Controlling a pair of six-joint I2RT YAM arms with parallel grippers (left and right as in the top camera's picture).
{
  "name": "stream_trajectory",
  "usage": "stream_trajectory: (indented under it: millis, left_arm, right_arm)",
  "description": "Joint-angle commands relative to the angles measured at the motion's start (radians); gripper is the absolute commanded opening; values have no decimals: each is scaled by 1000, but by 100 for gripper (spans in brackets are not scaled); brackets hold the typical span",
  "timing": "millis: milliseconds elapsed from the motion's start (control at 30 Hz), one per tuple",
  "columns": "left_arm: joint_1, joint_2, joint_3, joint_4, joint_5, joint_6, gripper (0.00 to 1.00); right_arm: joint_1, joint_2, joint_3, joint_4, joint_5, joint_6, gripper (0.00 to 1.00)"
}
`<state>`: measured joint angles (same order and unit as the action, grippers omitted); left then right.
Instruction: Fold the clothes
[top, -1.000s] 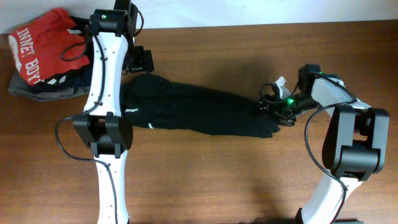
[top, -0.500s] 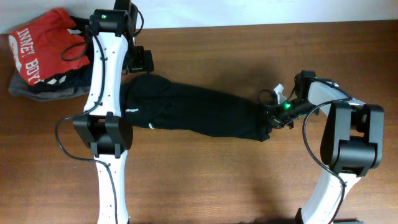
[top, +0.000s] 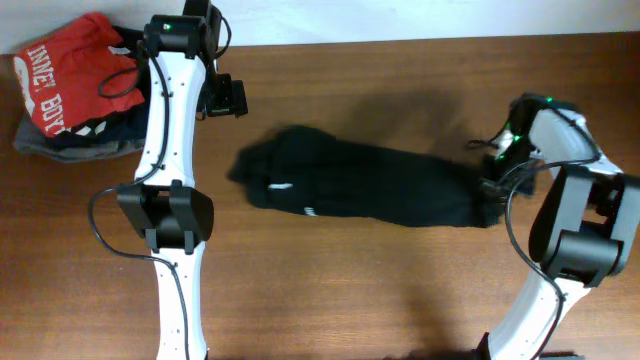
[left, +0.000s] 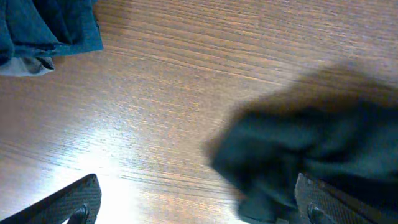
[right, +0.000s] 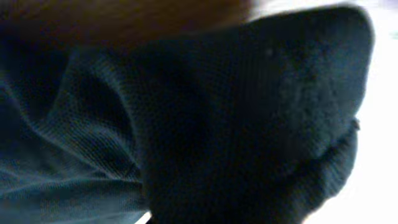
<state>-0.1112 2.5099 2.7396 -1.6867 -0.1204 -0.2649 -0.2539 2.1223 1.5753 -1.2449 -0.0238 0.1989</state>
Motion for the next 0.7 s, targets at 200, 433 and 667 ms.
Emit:
stream_trajectory:
  millis: [200, 433, 667]
  left_arm:
    - [2, -14, 6, -1, 19, 4, 99]
    - [2, -14, 6, -1, 19, 4, 99]
    - [2, -14, 6, -1, 19, 4, 99]
  right_arm:
    - [113, 16, 153, -103, 219, 75, 4]
    - [256, 16, 153, -106, 216, 76, 4]
    - [364, 16, 151, -95, 202, 76, 4]
